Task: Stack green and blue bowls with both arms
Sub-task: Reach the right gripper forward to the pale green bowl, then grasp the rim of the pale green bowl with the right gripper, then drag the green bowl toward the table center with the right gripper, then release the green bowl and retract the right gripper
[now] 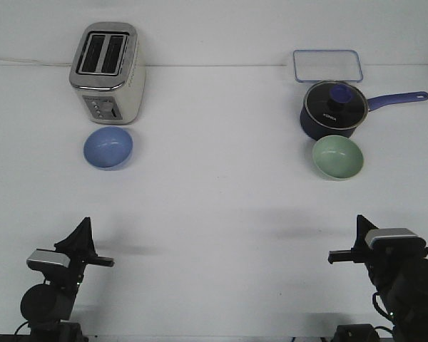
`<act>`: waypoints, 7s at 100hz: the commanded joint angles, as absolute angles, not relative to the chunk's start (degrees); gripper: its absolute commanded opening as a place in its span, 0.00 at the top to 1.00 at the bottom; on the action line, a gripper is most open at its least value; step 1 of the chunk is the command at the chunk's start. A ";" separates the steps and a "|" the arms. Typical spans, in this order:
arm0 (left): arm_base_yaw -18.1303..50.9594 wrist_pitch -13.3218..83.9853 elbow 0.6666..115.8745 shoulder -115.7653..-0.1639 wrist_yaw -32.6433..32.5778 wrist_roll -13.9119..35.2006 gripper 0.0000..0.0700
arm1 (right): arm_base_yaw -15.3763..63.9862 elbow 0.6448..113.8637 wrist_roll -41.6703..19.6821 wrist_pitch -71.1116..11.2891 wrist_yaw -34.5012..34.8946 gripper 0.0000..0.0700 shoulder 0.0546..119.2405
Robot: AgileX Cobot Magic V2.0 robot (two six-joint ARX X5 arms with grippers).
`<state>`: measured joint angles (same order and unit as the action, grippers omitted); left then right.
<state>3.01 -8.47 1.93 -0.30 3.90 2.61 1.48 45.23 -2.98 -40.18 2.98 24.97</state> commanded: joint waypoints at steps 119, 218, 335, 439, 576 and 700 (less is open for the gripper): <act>2.92 -9.08 0.82 -0.19 3.84 2.57 0.99 | 1.34 61.01 -0.91 -53.30 1.06 0.32 53.25; 2.92 -9.08 0.82 -0.19 3.84 2.57 0.99 | -14.55 92.90 10.20 -46.61 6.57 0.32 105.19; 2.92 -9.08 0.82 -0.19 3.81 2.57 0.99 | -16.10 92.88 9.96 -46.41 11.60 0.91 112.73; 2.92 -9.08 0.82 -0.19 3.84 2.57 0.99 | -4.86 93.80 3.01 -57.06 18.65 1.00 100.51; 2.92 -9.08 0.82 -0.19 3.84 2.57 0.99 | 28.67 89.30 -7.75 -46.72 13.61 1.00 111.66; 2.92 -9.08 0.82 -0.19 3.84 2.57 0.99 | 20.05 89.52 -3.62 -50.00 12.05 0.30 96.66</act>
<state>3.01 -8.49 1.93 -0.30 3.90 2.61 21.26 88.66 -5.74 -49.12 13.17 97.65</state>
